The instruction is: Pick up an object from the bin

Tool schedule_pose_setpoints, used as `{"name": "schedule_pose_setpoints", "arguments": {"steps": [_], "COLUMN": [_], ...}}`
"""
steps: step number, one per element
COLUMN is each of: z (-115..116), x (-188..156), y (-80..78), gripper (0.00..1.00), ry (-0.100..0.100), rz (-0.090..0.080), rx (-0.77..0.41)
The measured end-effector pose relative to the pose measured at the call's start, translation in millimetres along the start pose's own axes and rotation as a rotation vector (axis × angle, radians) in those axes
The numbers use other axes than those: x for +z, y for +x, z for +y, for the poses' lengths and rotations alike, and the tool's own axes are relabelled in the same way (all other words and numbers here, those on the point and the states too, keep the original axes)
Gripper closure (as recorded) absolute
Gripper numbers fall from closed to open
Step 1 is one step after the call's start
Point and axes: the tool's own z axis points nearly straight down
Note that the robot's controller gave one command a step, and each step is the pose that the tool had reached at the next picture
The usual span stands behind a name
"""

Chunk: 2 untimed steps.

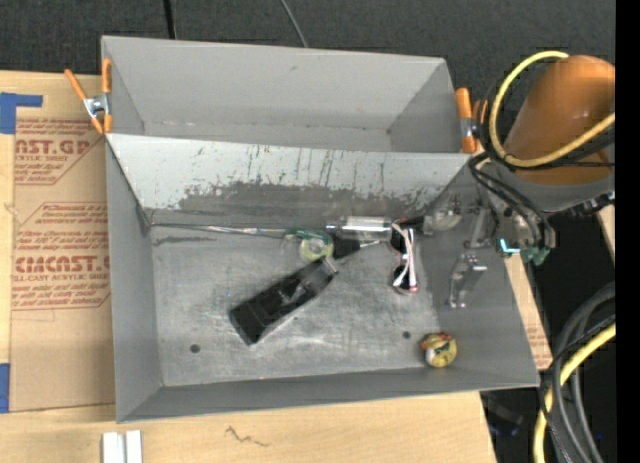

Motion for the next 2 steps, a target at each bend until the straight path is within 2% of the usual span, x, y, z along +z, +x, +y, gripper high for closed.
{"name": "schedule_pose_setpoints", "arguments": {"steps": [1, 2], "z": [0, 25], "x": [-4, 46], "y": [-1.7, 4.3], "gripper": [0.00, 0.00], "ry": [0.001, 0.003], "rz": [-0.008, -0.013], "rx": [-0.001, -0.057]}}
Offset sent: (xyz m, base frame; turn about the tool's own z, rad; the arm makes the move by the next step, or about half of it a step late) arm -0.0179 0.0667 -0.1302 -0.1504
